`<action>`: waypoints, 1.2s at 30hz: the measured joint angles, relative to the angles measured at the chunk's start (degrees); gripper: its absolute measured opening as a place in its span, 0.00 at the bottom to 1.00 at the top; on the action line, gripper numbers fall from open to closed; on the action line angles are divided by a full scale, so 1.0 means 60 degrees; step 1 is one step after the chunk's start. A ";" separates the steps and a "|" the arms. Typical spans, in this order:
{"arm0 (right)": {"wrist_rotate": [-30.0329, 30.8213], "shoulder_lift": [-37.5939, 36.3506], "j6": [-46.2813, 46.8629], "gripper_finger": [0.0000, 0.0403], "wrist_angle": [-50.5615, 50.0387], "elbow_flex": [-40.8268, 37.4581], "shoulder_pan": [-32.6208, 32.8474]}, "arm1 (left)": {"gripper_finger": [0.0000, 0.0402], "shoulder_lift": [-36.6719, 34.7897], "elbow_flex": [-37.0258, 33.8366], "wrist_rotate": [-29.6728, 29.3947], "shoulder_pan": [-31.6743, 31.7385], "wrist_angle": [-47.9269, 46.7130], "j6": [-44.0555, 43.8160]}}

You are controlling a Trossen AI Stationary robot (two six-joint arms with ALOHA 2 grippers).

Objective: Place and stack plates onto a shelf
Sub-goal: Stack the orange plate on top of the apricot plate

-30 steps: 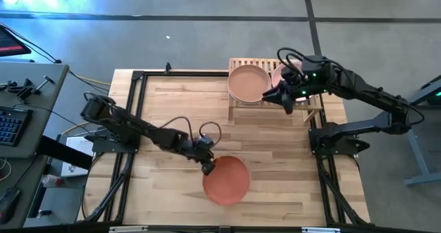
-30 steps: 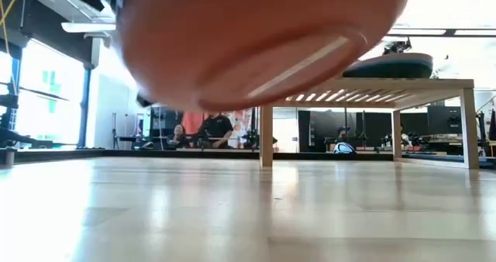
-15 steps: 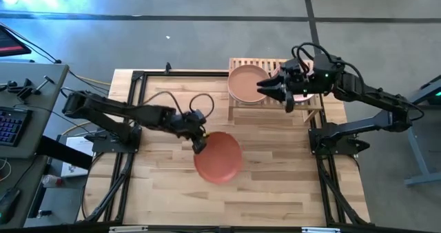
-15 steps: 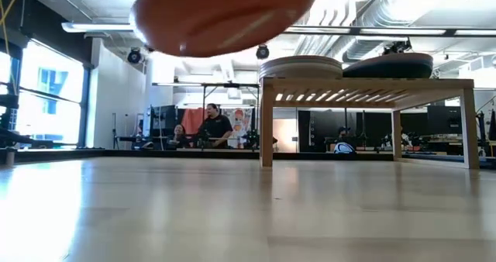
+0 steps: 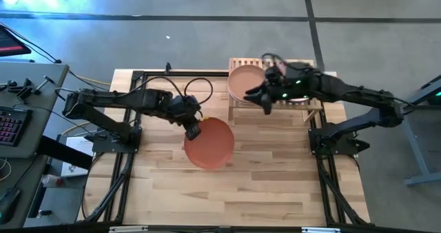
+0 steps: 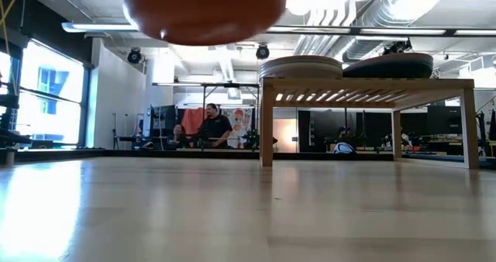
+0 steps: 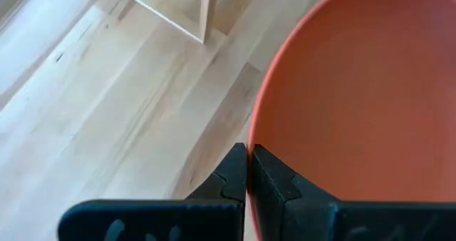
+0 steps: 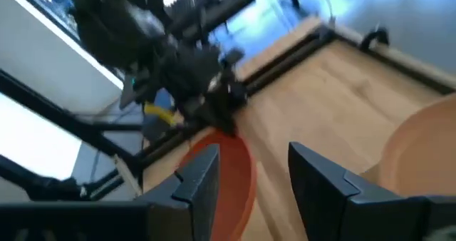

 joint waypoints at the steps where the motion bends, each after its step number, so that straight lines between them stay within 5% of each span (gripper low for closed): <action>1: -0.0004 0.0156 0.0106 0.37 -0.0052 0.0000 0.0109 | 0.00 0.0011 0.0005 0.0025 0.0042 -0.0076 0.0081; 19: 0.0501 0.2660 0.2537 0.33 -0.0143 -0.0004 0.1433 | 0.00 0.0001 0.0005 -0.0117 0.0578 -0.0351 0.0994; 36: 0.1250 0.3157 0.3089 0.33 -0.0380 -0.0004 0.1556 | 0.00 0.0001 0.0005 -0.0127 0.0687 0.0310 0.1671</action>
